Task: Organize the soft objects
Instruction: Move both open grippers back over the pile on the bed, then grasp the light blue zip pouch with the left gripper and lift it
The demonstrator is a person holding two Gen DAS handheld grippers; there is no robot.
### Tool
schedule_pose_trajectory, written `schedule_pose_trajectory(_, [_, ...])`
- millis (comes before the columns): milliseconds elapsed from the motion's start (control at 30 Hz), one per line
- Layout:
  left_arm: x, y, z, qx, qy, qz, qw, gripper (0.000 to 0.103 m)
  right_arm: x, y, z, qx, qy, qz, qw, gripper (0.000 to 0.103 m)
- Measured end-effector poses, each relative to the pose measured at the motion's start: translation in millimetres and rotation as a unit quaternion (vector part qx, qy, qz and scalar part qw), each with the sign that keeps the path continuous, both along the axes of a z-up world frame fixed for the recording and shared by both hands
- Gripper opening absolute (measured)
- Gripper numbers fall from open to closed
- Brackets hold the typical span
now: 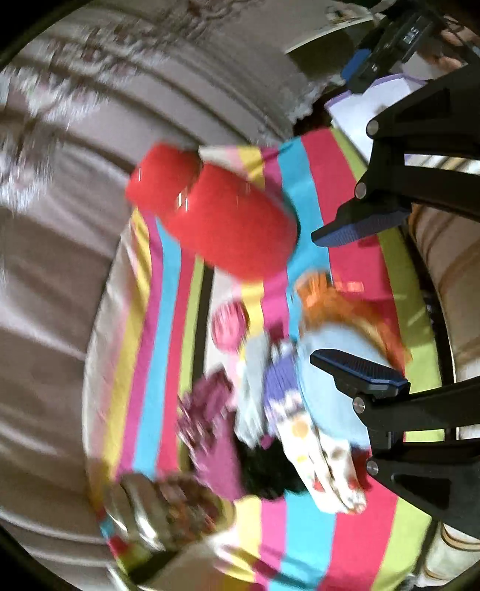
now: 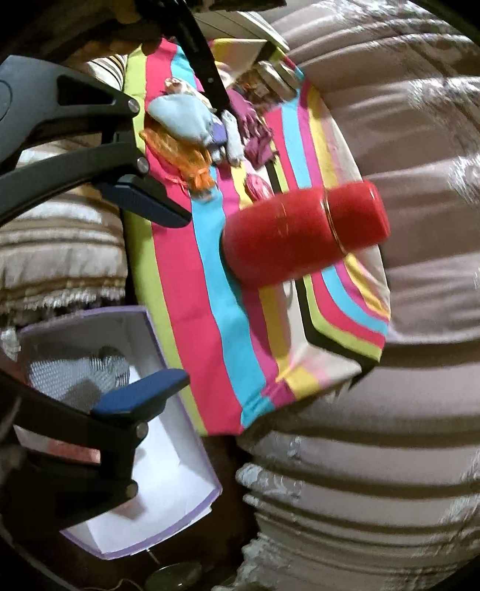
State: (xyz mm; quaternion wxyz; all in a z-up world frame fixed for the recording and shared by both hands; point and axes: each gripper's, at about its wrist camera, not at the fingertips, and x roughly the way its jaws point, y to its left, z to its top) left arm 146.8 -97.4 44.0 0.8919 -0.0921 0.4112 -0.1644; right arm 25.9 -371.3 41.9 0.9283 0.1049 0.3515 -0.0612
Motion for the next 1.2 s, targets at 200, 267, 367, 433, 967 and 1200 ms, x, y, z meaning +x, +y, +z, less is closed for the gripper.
schedule_pose_trajectory(200, [16,35,-30,-0.012,0.065,0.050,0.9966,0.059,18,26,-3,0.005,0.014,0.033,0.999,0.081])
schedule_pose_trajectory(267, [18,41,-37,-0.014,0.075,0.064,0.9950,0.059,25,35,-4,0.003,0.018,0.044,0.999,0.081])
schedule_pose_trajectory(367, [21,49,-48,-0.019,0.095,0.085,0.9916,0.059,34,46,-5,0.004,0.023,0.055,0.998,0.081])
schedule_pose_trajectory(433, [24,53,-53,-0.022,0.102,0.093,0.9901,0.059,41,55,-7,0.005,0.026,0.065,0.998,0.081])
schedule_pose_trajectory(967, [27,44,-69,-0.058,0.130,0.042,0.9889,0.030,79,103,-37,0.003,0.071,0.120,0.990,0.081])
schedule_pose_trajectory(1200, [24,39,-65,-0.058,0.117,0.038,0.9907,0.030,81,103,-49,0.008,0.089,0.115,0.989,0.081])
